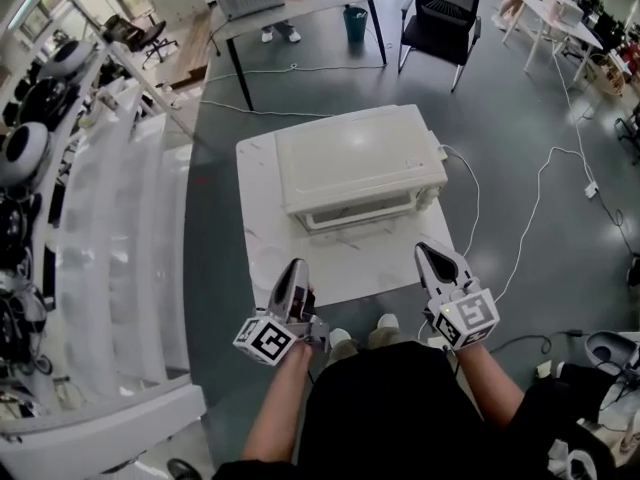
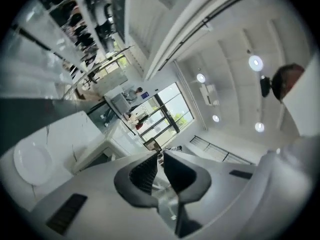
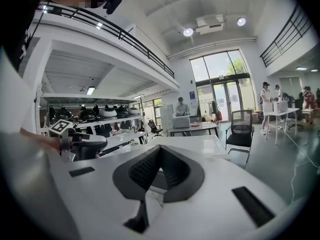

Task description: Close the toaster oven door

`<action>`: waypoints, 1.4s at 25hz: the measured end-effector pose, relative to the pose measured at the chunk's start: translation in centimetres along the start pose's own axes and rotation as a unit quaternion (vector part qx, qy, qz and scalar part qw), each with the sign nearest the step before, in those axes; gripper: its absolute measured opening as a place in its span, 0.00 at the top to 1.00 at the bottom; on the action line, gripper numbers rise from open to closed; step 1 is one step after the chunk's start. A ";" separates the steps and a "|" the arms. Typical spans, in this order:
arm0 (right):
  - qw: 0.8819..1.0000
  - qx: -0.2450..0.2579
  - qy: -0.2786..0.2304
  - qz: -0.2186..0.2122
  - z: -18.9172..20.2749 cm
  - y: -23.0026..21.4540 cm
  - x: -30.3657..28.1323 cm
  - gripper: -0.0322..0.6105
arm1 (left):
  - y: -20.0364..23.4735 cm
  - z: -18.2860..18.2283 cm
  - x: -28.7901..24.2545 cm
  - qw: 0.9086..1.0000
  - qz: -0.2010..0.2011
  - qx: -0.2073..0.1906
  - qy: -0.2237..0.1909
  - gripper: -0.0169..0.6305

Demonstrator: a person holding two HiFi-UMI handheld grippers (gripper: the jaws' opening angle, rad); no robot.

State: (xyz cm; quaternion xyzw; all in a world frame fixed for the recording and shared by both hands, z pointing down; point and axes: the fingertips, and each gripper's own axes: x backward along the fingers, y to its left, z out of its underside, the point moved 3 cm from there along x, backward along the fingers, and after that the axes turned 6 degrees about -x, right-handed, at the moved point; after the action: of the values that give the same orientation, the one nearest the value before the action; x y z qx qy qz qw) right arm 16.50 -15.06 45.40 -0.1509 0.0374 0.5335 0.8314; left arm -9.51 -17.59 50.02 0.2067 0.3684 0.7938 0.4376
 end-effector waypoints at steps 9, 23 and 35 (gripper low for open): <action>0.999 0.022 0.010 0.044 1.2 -2.6 0.7 0.92 | 1.3 -1.5 3.2 0.965 -0.087 -0.248 -0.018 0.92; 0.995 0.044 -0.023 0.083 0.0 -6.1 3.4 0.92 | 0.9 -1.3 1.0 0.945 -0.105 -0.309 0.014 0.92; 0.998 0.058 -0.018 0.034 0.2 -5.2 3.3 0.92 | 0.3 -2.0 -0.3 0.936 -0.113 -0.334 0.012 0.92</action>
State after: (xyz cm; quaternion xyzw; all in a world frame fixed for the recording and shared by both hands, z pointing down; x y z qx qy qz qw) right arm 22.54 -14.10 45.97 -0.0913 0.0581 0.5614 0.8204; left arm -10.84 -18.76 48.97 -0.0037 0.1077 0.8190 0.5635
